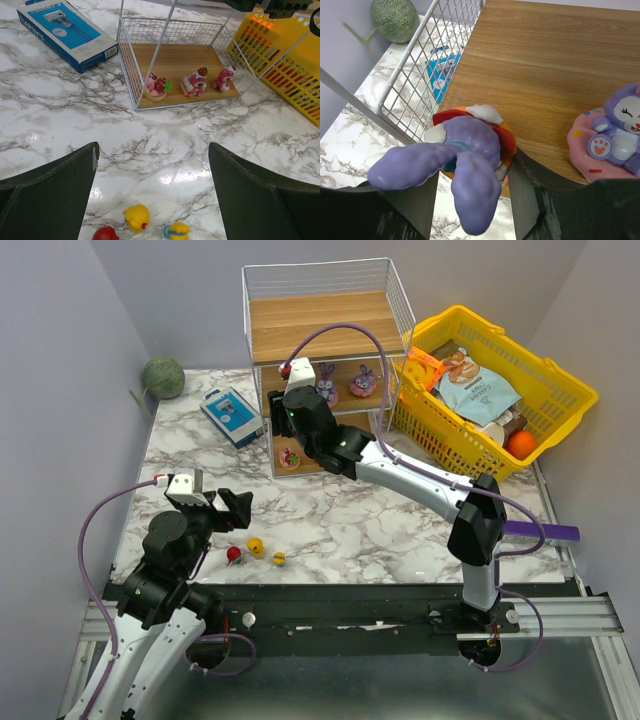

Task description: Place and organize the plastic toys onto the shelf

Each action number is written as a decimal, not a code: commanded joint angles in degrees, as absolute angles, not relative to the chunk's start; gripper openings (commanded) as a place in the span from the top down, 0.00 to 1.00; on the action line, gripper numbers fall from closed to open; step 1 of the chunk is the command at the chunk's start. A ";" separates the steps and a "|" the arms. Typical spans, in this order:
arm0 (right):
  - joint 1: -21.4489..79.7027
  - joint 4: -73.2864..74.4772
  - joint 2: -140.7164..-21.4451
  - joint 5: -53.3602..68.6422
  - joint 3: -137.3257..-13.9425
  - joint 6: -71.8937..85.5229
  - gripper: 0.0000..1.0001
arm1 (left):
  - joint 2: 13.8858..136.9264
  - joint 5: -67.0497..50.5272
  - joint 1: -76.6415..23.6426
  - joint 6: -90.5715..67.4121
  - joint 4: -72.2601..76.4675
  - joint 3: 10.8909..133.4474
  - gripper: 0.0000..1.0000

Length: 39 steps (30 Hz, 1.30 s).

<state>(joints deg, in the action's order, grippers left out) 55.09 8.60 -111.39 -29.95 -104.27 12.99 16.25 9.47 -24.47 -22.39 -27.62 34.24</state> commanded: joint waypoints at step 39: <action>54.67 -4.38 -117.77 -38.31 -102.48 10.20 0.56 | 16.35 10.81 -24.17 -22.59 -28.30 34.01 0.01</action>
